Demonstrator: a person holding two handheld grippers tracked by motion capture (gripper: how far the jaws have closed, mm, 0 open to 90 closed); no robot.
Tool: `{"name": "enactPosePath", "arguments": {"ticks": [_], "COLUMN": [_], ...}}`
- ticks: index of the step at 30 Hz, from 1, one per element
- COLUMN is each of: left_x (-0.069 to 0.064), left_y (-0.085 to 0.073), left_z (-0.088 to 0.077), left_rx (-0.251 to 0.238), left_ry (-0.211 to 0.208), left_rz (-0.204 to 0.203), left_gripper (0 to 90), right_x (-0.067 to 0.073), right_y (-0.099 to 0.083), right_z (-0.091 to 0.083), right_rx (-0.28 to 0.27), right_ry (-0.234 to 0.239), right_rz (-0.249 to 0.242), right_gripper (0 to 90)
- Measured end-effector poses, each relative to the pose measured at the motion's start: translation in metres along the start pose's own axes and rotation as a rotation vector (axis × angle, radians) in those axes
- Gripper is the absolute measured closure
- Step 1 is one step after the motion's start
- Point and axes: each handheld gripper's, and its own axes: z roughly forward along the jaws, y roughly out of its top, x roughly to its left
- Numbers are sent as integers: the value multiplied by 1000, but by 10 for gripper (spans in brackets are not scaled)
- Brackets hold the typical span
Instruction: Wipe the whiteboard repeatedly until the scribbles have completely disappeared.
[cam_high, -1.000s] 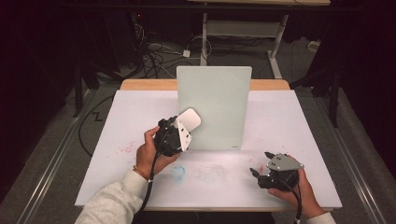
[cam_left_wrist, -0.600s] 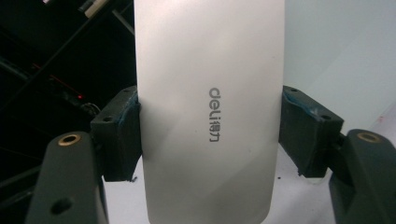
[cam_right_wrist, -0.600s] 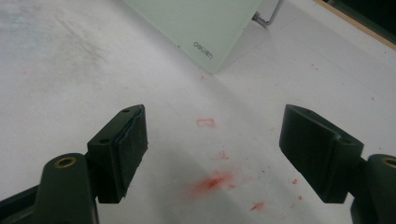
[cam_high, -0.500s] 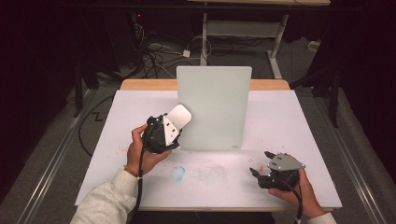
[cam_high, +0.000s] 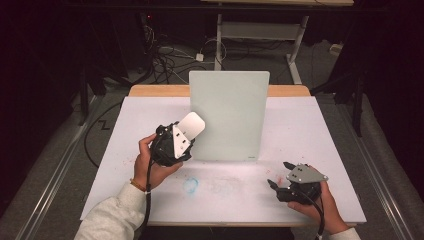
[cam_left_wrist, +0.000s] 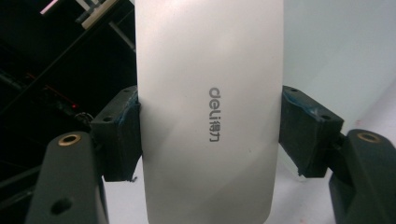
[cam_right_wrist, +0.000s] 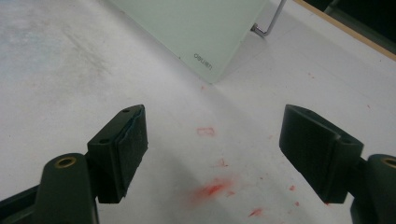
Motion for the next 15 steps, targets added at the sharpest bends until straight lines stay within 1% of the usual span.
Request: {"name": "enactPosePath", "arguments": {"ticks": [3, 9, 15], "left_x": [-1, 0, -1], "left_y": [-2, -6, -7], "left_z": [-4, -13, -18], "left_rx": [2, -17, -35], "left_ry": [-18, -79, -126], "left_rz": [5, -23, -21], "left_gripper": [292, 292, 292], "right_x": [-1, -2, -3], "right_y": [1, 1, 1], "right_z": [-1, -1, -3], "right_rx": [-3, -5, -7], "right_ry": [-3, -5, -15], "right_rz": [13, 8, 12], "right_gripper": [242, 242, 242]}}
